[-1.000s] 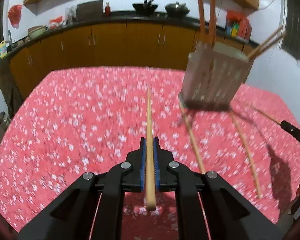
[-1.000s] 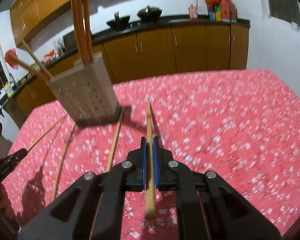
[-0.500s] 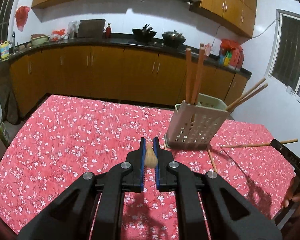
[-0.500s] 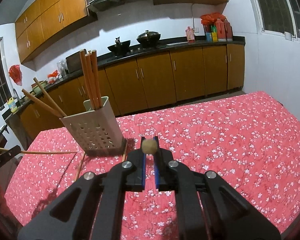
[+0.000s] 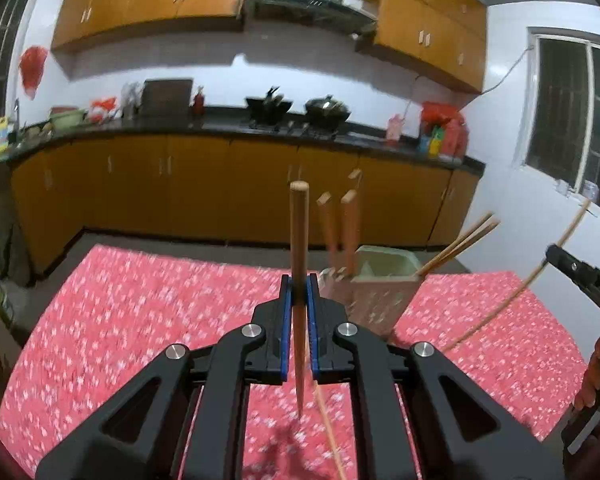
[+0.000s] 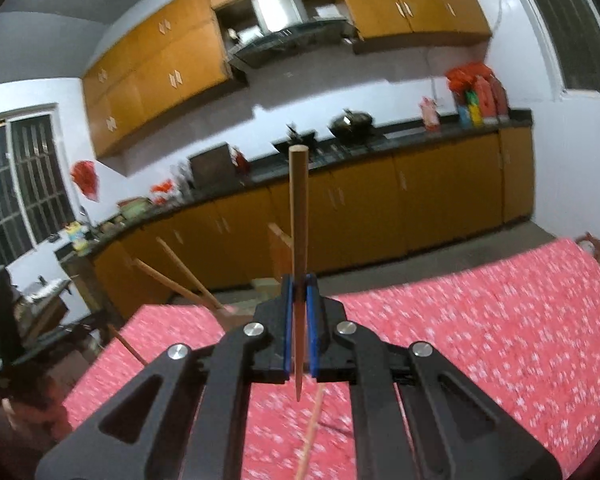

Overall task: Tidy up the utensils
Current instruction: 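Raise both chopsticks over the holder, drop them in, and open both tools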

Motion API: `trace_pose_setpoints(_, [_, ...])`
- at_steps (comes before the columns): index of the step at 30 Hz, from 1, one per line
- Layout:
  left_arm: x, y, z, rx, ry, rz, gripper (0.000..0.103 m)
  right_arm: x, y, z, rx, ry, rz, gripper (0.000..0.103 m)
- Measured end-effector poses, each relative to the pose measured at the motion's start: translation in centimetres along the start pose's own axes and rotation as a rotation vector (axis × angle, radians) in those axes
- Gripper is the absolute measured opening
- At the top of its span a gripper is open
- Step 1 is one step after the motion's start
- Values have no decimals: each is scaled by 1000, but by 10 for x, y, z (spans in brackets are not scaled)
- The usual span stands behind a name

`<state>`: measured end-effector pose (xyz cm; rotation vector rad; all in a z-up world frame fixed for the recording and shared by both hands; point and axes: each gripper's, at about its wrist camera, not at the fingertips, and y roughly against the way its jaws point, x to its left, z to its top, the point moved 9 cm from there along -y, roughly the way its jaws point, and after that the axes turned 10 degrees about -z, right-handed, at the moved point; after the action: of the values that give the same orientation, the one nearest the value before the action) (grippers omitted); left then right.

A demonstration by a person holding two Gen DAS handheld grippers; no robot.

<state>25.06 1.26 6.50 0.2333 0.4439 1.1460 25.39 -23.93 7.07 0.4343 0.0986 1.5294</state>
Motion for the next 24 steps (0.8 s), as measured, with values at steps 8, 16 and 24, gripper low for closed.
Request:
trace_pose_setpoints(8, [-41, -1, 57, -128, -40, -43, 8, 36, 6, 53, -149, 21, 38, 8])
trace_pose_setpoints(16, [-53, -16, 115, -282, -7, -11, 8, 44, -28, 68, -187, 33, -6, 8])
trace_pose_setpoints(24, [-36, -39, 126, -356, 56, 60, 8, 40, -69, 64, -143, 28, -34, 8])
